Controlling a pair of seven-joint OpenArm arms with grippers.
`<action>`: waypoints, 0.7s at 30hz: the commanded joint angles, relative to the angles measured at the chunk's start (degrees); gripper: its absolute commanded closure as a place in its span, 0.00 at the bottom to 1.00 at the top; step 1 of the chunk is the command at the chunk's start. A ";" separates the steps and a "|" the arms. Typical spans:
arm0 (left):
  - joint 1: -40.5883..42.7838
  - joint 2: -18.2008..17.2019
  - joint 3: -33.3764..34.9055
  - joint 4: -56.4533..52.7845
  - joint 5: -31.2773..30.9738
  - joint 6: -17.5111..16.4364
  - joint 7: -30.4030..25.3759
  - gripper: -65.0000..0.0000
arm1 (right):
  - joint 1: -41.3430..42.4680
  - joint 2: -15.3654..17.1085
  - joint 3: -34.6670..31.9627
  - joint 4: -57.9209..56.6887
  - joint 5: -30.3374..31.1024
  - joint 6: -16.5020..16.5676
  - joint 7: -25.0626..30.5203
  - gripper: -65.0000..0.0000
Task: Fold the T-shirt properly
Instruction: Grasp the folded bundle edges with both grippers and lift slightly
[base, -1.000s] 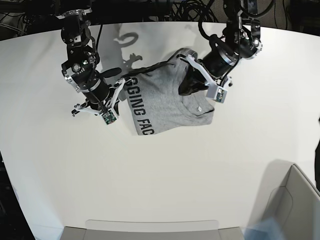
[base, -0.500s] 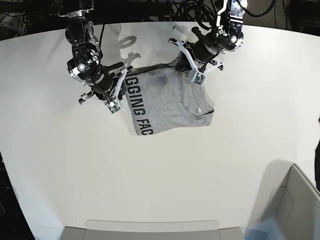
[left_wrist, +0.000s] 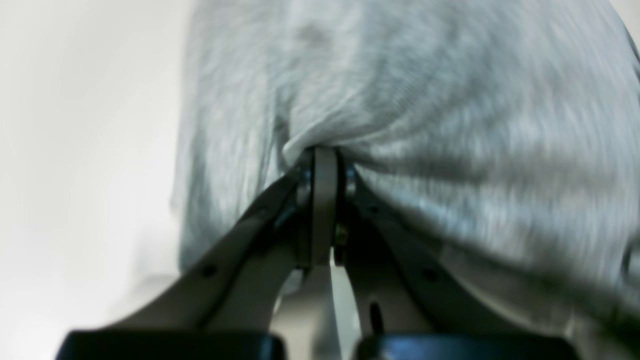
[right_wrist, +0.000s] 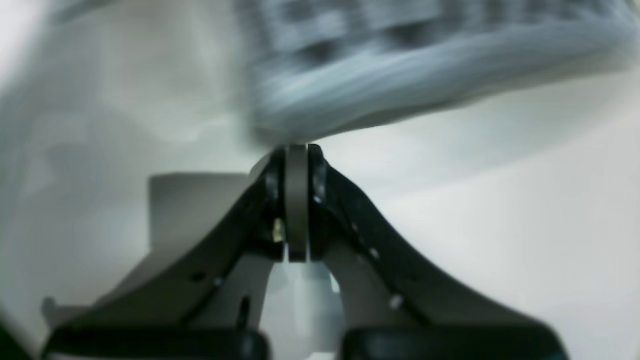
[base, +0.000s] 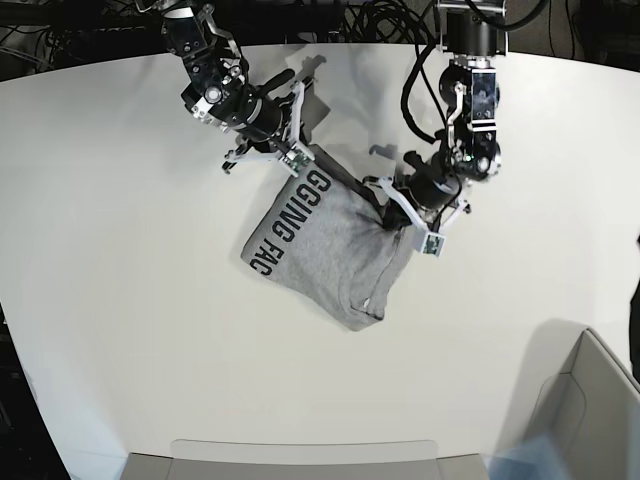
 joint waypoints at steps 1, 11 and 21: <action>-2.90 -0.51 -1.07 -1.44 1.88 1.55 1.22 1.00 | 0.39 0.07 0.04 2.80 0.25 0.76 1.18 1.00; -17.58 -0.07 -2.39 -5.05 1.80 1.55 1.22 1.00 | -0.75 0.07 8.92 9.04 0.52 0.67 1.18 1.00; -3.43 6.62 2.36 17.81 1.80 1.37 7.02 1.00 | 10.33 -2.48 21.75 2.01 -0.01 0.67 1.18 1.00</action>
